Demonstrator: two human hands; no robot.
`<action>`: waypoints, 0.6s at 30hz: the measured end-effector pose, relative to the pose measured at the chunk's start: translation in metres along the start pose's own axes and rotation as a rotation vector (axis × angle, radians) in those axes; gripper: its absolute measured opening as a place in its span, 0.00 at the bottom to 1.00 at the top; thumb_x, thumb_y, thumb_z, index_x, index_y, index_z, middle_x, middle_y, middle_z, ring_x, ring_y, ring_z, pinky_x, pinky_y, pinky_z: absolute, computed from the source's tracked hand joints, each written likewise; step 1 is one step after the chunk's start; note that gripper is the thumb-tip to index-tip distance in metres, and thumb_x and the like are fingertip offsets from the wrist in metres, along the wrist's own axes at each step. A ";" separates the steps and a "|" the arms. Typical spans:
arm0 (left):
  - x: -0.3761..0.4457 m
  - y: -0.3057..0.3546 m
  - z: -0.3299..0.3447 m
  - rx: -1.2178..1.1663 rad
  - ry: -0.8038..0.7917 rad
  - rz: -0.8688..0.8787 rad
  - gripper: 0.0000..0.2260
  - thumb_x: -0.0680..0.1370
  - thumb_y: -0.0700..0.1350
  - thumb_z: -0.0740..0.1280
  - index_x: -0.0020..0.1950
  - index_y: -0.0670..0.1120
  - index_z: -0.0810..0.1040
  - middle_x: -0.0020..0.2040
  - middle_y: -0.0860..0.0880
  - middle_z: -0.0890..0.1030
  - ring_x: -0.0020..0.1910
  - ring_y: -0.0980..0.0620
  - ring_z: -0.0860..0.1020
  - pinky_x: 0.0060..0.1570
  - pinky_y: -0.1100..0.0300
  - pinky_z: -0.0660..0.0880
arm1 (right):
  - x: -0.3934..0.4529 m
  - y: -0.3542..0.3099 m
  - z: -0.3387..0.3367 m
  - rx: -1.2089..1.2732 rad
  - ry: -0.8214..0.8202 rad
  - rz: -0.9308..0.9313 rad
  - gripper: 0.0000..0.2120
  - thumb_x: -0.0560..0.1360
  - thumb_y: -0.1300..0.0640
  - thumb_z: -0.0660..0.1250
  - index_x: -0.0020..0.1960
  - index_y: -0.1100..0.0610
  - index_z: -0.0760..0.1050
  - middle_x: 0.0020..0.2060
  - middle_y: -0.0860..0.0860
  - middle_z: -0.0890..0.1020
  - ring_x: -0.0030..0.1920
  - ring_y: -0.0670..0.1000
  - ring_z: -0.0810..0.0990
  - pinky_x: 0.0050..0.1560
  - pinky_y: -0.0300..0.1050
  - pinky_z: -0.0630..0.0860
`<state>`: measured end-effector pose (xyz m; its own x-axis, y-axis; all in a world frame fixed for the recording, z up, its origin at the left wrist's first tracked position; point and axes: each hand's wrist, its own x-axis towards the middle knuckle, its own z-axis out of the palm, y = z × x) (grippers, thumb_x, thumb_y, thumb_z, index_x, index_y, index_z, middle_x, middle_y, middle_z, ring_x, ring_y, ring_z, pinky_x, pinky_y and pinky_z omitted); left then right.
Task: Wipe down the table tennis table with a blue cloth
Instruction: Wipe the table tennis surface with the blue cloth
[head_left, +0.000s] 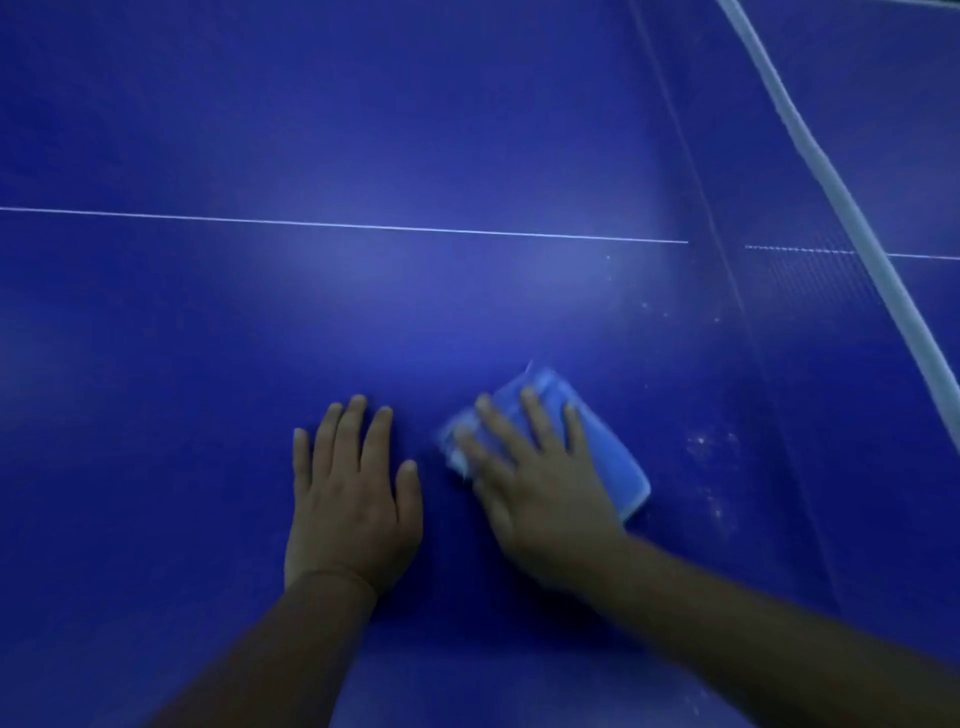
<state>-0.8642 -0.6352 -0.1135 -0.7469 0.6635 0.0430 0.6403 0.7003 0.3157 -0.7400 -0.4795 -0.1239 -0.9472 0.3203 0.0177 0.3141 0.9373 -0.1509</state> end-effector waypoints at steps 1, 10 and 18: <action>0.001 0.000 0.001 0.001 -0.008 -0.003 0.28 0.79 0.54 0.51 0.72 0.40 0.72 0.74 0.40 0.68 0.76 0.40 0.62 0.75 0.38 0.52 | -0.009 -0.002 0.001 0.017 -0.036 -0.058 0.24 0.83 0.43 0.49 0.78 0.44 0.59 0.79 0.48 0.60 0.79 0.62 0.54 0.74 0.70 0.49; 0.003 -0.001 0.003 0.018 -0.011 0.013 0.26 0.78 0.52 0.53 0.69 0.41 0.75 0.73 0.40 0.70 0.75 0.39 0.64 0.74 0.38 0.54 | 0.135 0.050 -0.013 -0.045 -0.029 0.233 0.25 0.83 0.44 0.46 0.80 0.43 0.53 0.80 0.47 0.55 0.80 0.60 0.47 0.75 0.69 0.44; 0.004 -0.002 0.003 0.047 -0.018 0.015 0.26 0.77 0.52 0.54 0.69 0.41 0.74 0.73 0.40 0.69 0.75 0.40 0.62 0.74 0.40 0.51 | 0.179 0.068 -0.019 -0.071 -0.106 0.196 0.25 0.83 0.45 0.45 0.80 0.42 0.49 0.81 0.46 0.50 0.80 0.59 0.44 0.75 0.68 0.43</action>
<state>-0.8682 -0.6332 -0.1174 -0.7339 0.6785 0.0307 0.6597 0.7013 0.2700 -0.8875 -0.3560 -0.1118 -0.8678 0.4847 -0.1098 0.4932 0.8670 -0.0709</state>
